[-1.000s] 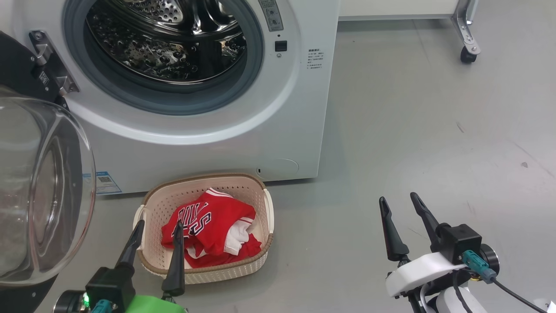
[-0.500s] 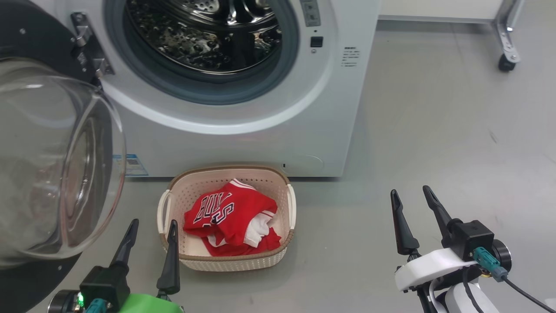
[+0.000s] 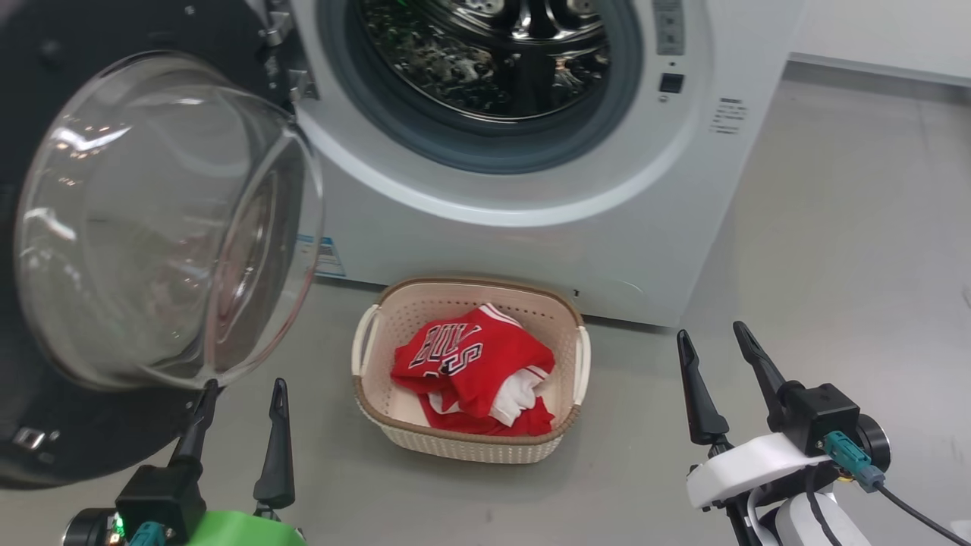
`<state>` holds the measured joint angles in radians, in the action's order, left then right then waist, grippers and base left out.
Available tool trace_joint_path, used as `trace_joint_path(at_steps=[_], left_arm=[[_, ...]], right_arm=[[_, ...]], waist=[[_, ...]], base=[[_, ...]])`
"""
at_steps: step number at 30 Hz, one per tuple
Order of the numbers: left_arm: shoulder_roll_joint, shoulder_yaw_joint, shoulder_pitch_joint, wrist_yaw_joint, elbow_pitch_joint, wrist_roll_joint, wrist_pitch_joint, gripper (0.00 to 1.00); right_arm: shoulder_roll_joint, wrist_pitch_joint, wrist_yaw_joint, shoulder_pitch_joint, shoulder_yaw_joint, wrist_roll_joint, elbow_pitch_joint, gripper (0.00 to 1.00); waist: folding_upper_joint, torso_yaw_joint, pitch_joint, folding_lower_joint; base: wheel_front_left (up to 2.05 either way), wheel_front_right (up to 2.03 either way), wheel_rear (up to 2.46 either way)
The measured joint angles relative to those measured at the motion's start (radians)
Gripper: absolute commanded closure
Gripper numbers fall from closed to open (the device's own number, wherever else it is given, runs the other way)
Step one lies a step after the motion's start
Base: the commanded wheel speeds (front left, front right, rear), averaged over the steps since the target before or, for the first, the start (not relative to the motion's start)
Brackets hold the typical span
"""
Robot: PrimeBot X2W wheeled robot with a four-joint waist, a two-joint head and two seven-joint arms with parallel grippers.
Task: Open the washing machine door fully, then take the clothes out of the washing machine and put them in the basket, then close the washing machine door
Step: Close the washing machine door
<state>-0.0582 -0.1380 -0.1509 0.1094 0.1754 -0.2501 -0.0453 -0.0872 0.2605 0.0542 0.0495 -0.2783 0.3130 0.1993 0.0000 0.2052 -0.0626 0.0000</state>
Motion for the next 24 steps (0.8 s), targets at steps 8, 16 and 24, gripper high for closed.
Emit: trace_joint_path(at_steps=[8, 16, 24], left_arm=[[0.001, 0.008, 0.0, 0.001, -0.004, -0.001, 0.0, 0.0], [0.002, 0.012, 0.0, 0.001, -0.007, -0.003, 0.0, 0.0], [0.003, 0.019, -0.002, 0.002, -0.01, -0.003, -0.001, 0.0]], right_arm=[[0.0, -0.007, 0.0, 0.0, -0.007, 0.0, -0.001, 0.0], [0.001, -0.009, 0.0, -0.002, -0.016, 0.0, -0.001, 0.0], [0.003, -0.019, 0.0, -0.003, -0.029, 0.0, -0.002, 0.0]], waist=[[0.0, 0.106, 0.007, 0.0], [0.0, 0.201, 0.011, 0.0], [0.0, 0.264, 0.012, 0.0]], base=[[0.0, 0.0, 0.0], [0.0, 0.0, 0.0], [0.0, 0.0, 0.0]])
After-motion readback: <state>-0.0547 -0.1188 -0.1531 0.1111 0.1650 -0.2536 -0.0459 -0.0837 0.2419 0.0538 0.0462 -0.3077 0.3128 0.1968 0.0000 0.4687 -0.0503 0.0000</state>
